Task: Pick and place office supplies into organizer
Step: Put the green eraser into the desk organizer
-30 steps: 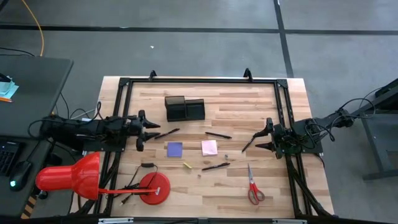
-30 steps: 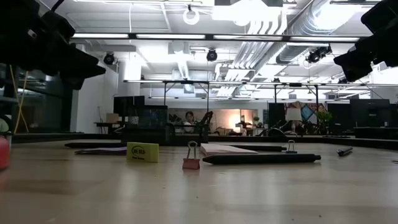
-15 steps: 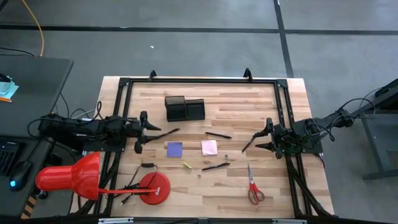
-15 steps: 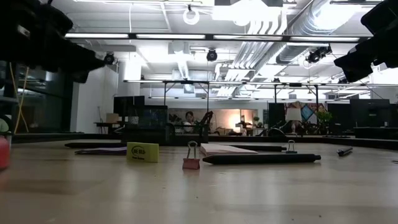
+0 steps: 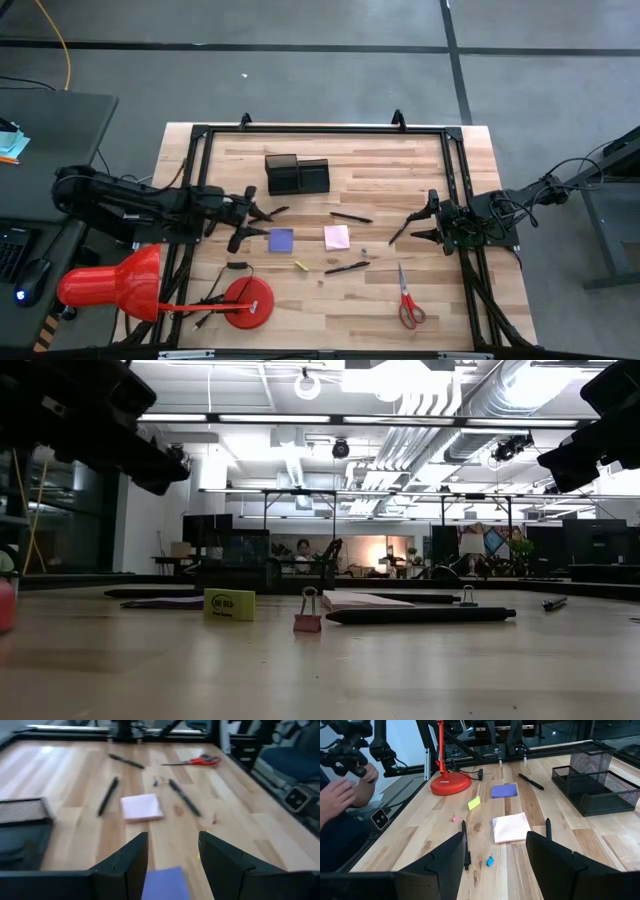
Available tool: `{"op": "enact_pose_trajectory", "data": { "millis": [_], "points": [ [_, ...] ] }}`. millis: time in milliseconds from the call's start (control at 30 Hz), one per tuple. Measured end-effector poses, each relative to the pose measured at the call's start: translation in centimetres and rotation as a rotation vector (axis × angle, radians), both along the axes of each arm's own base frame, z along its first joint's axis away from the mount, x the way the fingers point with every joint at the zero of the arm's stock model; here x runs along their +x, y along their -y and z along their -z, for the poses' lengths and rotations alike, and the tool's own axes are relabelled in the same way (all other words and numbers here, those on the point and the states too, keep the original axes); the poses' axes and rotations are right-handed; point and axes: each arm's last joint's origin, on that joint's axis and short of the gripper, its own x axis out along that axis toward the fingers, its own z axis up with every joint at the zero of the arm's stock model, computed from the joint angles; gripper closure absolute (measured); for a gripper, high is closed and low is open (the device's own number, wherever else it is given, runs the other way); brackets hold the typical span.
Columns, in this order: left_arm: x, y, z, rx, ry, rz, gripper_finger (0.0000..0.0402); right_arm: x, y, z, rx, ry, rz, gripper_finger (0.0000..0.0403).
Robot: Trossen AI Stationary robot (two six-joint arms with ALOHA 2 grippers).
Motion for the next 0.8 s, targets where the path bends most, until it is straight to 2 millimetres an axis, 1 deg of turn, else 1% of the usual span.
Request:
{"op": "enact_pose_trajectory", "data": {
  "millis": [100, 233, 300, 400, 500, 600, 700, 800],
  "points": [
    [1.5, 0.1, 0.4, -0.022, -0.066, 0.043, 0.0240, 0.0, 0.0, 0.0, 0.000, 0.000, 0.000, 0.0196],
    [3.6, 0.7, 0.8, 0.002, -0.137, 0.047, 0.0240, 0.0, 0.0, 0.0, 0.000, 0.000, 0.000, 0.0196],
    [4.7, 1.4, 0.9, 0.026, -0.144, 0.103, 0.0240, 0.0, 0.0, 0.0, 0.000, 0.000, 0.000, 0.0197],
    [6.3, 2.6, 0.3, 0.057, -0.143, 0.181, 0.0240, 0.0, 0.0, 0.0, 0.000, 0.000, 0.000, 0.0196],
    [7.4, 3.8, -0.2, 0.088, -0.145, 0.227, 0.0240, 0.0, 0.0, 0.0, 0.000, -0.001, 0.000, 0.0197],
    [7.9, 4.7, -0.5, 0.156, -0.158, 0.204, 0.0240, 0.0, 0.0, 0.0, -0.001, -0.002, 0.000, 0.0196],
    [7.9, 5.4, -0.1, 0.213, -0.177, 0.196, 0.0240, 0.0, 0.0, 0.0, -0.001, -0.003, 0.000, 0.0197],
    [8.1, 5.6, 0.3, 0.225, -0.188, 0.189, 0.0240, 0.0, 0.0, 0.0, -0.001, -0.003, 0.000, 0.0196]
  ]
}}
